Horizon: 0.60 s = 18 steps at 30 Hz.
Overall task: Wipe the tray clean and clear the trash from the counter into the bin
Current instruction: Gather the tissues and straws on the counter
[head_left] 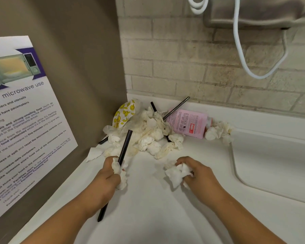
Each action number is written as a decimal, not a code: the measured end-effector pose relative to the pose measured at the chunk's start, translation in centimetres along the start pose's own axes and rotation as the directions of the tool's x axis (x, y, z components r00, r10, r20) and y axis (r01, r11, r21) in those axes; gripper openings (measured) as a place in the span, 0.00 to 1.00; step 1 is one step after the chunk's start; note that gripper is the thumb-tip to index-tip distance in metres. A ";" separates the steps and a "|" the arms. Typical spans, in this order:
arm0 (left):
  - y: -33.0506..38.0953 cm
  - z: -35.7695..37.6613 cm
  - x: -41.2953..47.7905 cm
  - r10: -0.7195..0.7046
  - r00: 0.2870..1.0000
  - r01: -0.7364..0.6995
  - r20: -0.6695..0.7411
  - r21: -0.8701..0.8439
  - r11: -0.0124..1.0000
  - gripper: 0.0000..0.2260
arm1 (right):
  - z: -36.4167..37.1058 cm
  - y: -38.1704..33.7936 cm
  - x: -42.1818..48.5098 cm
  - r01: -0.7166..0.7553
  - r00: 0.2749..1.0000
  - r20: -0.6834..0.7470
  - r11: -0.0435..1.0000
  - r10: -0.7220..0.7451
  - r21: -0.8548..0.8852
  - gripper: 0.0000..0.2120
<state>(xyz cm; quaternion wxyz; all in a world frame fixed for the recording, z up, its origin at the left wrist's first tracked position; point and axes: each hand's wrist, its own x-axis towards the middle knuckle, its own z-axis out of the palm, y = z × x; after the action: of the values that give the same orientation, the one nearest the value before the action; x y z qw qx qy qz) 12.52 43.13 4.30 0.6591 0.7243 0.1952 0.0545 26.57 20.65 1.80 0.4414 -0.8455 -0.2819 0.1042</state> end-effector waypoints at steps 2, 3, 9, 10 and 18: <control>0.0 -0.4 -0.5 0.013 1.000 -0.013 -0.019 0.027 1.000 0.13 | -0.5 -0.7 -0.1 -0.040 0.999 -0.002 0.995 0.040 0.087 0.21; 0.0 -0.6 -0.9 0.027 0.999 -0.027 -0.023 0.029 0.999 0.13 | -0.6 -1.2 -0.1 -0.047 0.999 -0.005 0.992 0.047 0.118 0.21; -0.5 -1.6 -3.6 0.076 0.992 -0.061 -0.105 0.138 0.989 0.10 | -0.3 -4.8 -0.5 -0.007 1.000 -0.014 0.976 0.010 0.217 0.21; -0.6 -1.9 -4.3 0.074 0.990 -0.055 -0.123 0.155 0.986 0.12 | 0.0 -5.4 -0.7 0.002 1.000 -0.006 0.975 -0.001 0.222 0.20; -0.4 -5.1 -9.9 0.090 0.966 -0.031 -0.242 0.238 0.971 0.09 | 3.6 -10.8 -3.6 0.059 0.984 0.151 0.978 -0.091 0.202 0.22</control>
<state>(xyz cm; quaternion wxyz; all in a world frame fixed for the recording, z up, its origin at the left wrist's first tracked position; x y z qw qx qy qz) 1.65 44.38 6.31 0.5376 0.7894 0.2596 0.1429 17.95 25.93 8.10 0.5024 -0.7754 -0.3365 0.1822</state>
